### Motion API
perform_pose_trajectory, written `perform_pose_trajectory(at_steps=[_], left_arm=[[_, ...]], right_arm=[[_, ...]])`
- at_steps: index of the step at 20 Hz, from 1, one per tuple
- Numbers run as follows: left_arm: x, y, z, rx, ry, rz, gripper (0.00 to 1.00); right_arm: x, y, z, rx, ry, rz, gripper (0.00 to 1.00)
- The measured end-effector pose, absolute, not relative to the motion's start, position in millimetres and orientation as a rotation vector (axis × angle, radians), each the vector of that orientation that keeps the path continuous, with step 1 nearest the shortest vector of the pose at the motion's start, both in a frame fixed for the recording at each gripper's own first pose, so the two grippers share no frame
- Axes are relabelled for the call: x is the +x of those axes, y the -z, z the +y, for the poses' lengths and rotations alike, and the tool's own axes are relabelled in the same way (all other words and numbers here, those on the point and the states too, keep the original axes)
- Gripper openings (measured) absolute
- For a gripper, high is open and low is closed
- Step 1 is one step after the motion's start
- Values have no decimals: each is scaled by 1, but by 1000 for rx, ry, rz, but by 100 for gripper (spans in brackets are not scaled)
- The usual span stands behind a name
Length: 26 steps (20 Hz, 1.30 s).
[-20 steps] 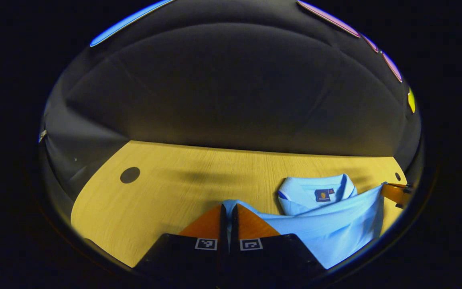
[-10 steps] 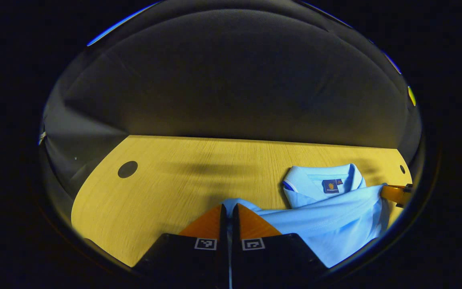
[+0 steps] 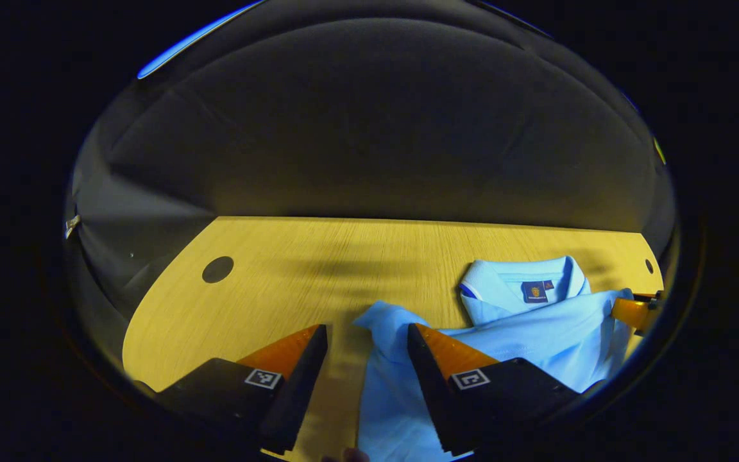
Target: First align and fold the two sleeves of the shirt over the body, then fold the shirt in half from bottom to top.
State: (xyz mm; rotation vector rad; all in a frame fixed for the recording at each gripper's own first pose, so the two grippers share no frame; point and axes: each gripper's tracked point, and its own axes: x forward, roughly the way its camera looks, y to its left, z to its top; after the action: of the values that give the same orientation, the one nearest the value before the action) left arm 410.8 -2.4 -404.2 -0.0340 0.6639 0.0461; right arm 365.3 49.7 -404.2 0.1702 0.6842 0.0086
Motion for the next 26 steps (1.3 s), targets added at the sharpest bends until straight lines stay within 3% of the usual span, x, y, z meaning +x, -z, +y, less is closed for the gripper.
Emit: perform_pose_trajectory(at_steps=[2, 3, 4, 5, 15, 26], left_arm=[[409, 397, 1, -30, -63, 648, 89], [407, 392, -1, -34, -63, 641, 92], [406, 385, -3, -38, -61, 629, 92], [405, 378, -2, -38, -61, 617, 92], [334, 273, -15, -88, -2, 449, 92], [149, 163, -28, -107, 97, 320, 92]], right_arm=[[364, 397, 51, 174, -12, 675, 79], [363, 390, 51, 176, -14, 663, 90], [364, 382, 51, 176, -12, 638, 87], [364, 373, 48, 172, -7, 617, 98], [294, 286, 55, 179, -17, 499, 98], [155, 158, 79, 121, -85, 320, 97]])
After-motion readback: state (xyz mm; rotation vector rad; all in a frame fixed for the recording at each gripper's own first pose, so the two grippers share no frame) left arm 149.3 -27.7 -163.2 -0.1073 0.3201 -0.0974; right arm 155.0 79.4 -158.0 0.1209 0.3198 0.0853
